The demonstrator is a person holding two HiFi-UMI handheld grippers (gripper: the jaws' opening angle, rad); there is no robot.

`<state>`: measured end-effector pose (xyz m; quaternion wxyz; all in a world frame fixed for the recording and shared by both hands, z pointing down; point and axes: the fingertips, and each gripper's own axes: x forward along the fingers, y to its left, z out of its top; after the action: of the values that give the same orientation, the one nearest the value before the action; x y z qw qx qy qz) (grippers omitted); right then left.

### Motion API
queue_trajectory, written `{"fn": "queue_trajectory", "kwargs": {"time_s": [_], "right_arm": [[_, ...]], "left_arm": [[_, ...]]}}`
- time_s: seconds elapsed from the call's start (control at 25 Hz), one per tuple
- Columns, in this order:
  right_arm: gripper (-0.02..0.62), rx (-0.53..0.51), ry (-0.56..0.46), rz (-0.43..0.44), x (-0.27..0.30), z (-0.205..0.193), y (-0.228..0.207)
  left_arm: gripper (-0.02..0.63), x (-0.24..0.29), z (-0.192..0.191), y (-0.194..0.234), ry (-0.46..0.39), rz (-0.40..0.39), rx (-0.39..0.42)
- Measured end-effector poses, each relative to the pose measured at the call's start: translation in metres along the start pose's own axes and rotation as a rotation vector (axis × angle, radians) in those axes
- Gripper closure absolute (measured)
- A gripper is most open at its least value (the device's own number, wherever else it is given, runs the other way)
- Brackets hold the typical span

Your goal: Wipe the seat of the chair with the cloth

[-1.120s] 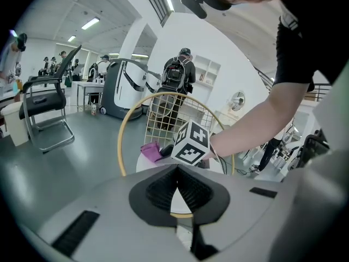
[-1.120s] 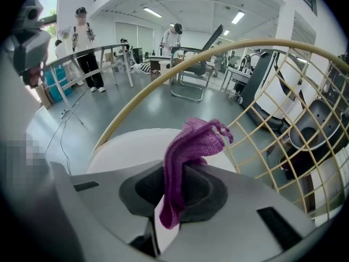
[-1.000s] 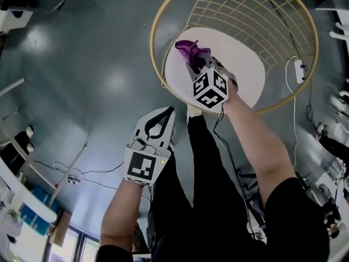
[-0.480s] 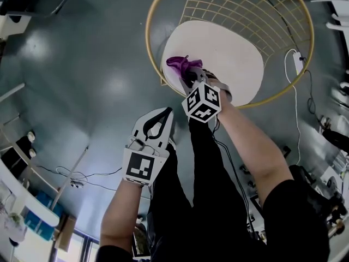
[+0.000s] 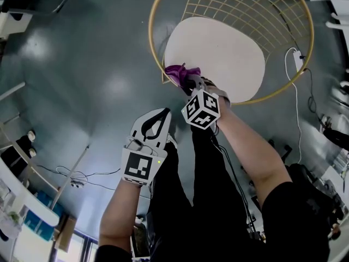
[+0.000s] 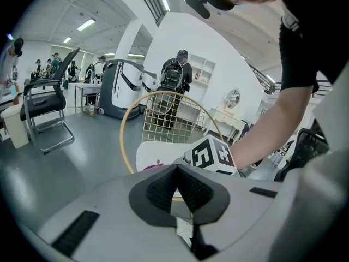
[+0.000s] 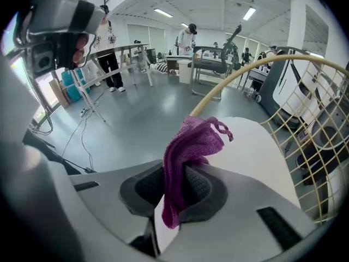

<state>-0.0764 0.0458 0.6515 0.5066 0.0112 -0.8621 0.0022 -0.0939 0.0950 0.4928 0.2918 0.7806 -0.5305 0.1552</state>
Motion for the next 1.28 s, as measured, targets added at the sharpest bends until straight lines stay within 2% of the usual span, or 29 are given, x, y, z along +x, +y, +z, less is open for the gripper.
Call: {"fn": "queue_trajectory", "kwargs": {"time_s": [0.2,0.4,0.52,0.72,0.96,1.28], "right_arm": [[0.534,0.014,-0.005,0.034,-0.001,-0.001,0.018],[0.534,0.089,-0.034,0.085,-0.004,-0.002,0.031],[0.534,0.163,-0.064,0.108,-0.009,-0.001,0.03],[0.534,0.345,-0.135,0.165,-0.027,0.004,0.022],[0.534,0.502,-0.22,0.153,-0.051,0.002,-0.022],[0.534,0.548,-0.25,-0.011,-0.081,-0.026,-0.13]], "left_arm": [[0.595,-0.005,0.001,-0.001,-0.01,0.001,-0.006],[0.595,-0.005,0.0,-0.005,-0.006,-0.003,-0.004],[0.595,-0.004,0.002,-0.008,-0.015,-0.006,-0.011],[0.595,0.001,0.006,-0.011,-0.008,-0.019,-0.014],[0.595,0.018,0.023,-0.015,-0.014,-0.037,-0.015],[0.595,0.056,0.046,-0.023,-0.004,-0.057,-0.007]]}}
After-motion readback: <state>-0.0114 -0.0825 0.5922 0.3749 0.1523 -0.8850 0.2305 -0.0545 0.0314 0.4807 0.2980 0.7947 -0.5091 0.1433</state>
